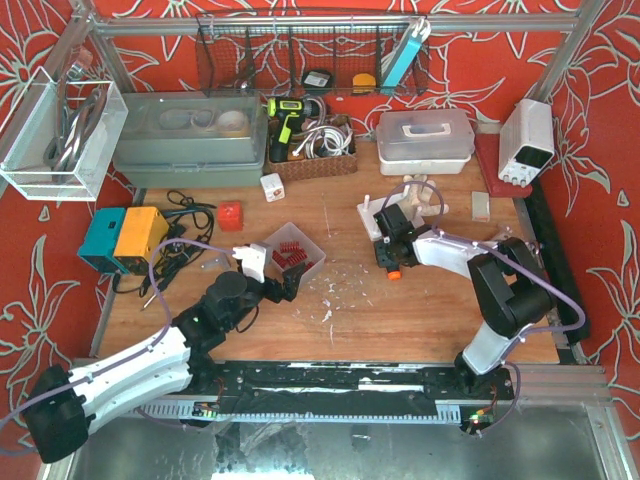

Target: Install the large spring

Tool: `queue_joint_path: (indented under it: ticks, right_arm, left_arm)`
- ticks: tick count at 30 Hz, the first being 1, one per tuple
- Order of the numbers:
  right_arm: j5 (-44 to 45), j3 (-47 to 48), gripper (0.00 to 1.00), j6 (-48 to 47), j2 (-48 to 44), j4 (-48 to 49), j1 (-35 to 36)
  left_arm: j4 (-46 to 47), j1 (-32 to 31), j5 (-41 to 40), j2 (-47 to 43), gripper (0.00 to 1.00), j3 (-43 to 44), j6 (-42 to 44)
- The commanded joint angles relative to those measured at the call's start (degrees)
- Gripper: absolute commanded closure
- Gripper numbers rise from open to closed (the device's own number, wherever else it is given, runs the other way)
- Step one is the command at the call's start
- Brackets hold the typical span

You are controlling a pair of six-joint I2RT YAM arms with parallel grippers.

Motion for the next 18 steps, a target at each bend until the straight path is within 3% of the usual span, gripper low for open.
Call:
queue_joint_path:
  ticks: [1, 9, 17, 18]
  right_arm:
    - [1.80, 1.32, 0.48, -0.59, 1.12, -0.52, 0.39]
    - [1.90, 0.11, 0.69, -0.72, -2.21, 0.07, 0.38]
    - [3.97, -2.67, 1.00, -0.90, -10.58, 0.50, 0.32]
    - [4.61, -2.94, 1.00, -0.74, -12.20, 0.28, 0.38]
  left_arm:
    - [0.59, -0.42, -1.01, -0.60, 0.00, 1.25, 0.26]
    - [0.59, -0.51, -2.45, -2.00, 0.00, 0.39, 0.14]
    - [0.31, -0.51, -4.33, -2.30, 0.00, -0.04, -0.09]
    - [0.16, -0.51, -4.58, -2.41, 0.00, -0.06, -0.08]
